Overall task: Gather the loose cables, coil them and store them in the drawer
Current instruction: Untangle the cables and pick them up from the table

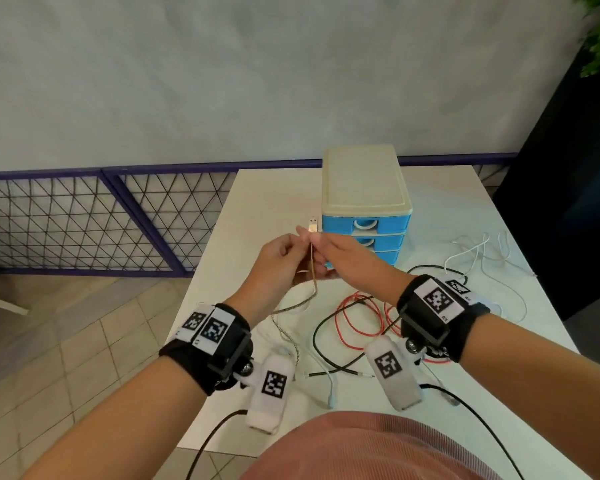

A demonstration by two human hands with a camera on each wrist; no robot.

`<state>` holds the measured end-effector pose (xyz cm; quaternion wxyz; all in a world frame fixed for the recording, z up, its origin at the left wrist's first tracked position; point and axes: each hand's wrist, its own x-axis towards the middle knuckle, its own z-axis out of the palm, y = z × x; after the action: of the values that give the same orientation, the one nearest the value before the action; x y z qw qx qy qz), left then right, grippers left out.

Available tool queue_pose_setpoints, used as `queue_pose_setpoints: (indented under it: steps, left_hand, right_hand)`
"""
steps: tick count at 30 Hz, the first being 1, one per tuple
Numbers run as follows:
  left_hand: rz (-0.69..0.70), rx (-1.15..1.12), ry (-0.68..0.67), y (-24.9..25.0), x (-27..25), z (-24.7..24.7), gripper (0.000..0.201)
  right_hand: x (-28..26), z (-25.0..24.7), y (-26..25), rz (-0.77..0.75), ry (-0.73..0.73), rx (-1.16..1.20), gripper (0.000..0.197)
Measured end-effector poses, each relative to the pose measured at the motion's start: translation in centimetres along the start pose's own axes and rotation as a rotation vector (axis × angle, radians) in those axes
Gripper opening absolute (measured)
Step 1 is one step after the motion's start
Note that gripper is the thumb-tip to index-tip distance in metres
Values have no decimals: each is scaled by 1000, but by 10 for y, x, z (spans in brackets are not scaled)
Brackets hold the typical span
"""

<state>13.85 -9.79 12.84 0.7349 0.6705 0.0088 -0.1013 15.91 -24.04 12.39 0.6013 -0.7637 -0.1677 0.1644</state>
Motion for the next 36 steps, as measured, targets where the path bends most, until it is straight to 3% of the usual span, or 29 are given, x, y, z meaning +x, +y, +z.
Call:
queue_pose_setpoints:
  steps: [3, 6, 8, 10, 13, 17, 20, 22, 25, 29, 31, 33, 36]
  left_hand:
    - [-33, 88, -114, -15, 1, 2, 37]
    - [-2, 233, -235, -38, 3, -6, 40]
    - [-13, 421, -307, -53, 2, -18, 39]
    - [-43, 607, -352, -65, -1, -35, 36]
    - [-34, 840, -352, -74, -2, -67, 35]
    - [41, 1473, -396, -71, 14, -108, 28]
    - [-63, 1861, -325, -63, 27, -131, 24]
    - [-153, 2004, -228, -55, 37, -144, 24]
    - [-190, 1899, -42, -31, 53, -146, 22]
    - [-40, 1422, 315, 14, 73, -122, 16]
    - [164, 1191, 402, 42, 80, -109, 14]
    - [418, 1017, 398, 69, 83, -96, 12]
    - [690, 869, 387, 104, 75, -72, 17]
  right_hand:
    - [2, -3, -1, -11, 63, 67, 35]
    - [7, -8, -1, 47, 197, 430, 32]
    - [7, -19, -2, 73, 310, 486, 32]
    - [6, -34, 4, 37, 374, 127, 33]
    - [-5, -58, 23, -12, 327, -497, 34]
    - [-25, -83, 48, -11, 303, -748, 30]
    - [-36, -100, 59, 33, 328, -895, 31]
    - [-42, -108, 62, 71, 329, -960, 30]
    - [-48, -112, 61, 115, 339, -1006, 30]
    - [-45, -110, 58, 88, 384, -1005, 33]
    - [-42, -107, 57, 56, 393, -996, 34]
    - [-39, -104, 56, 36, 392, -988, 34]
    - [-36, -99, 57, 28, 383, -975, 34]
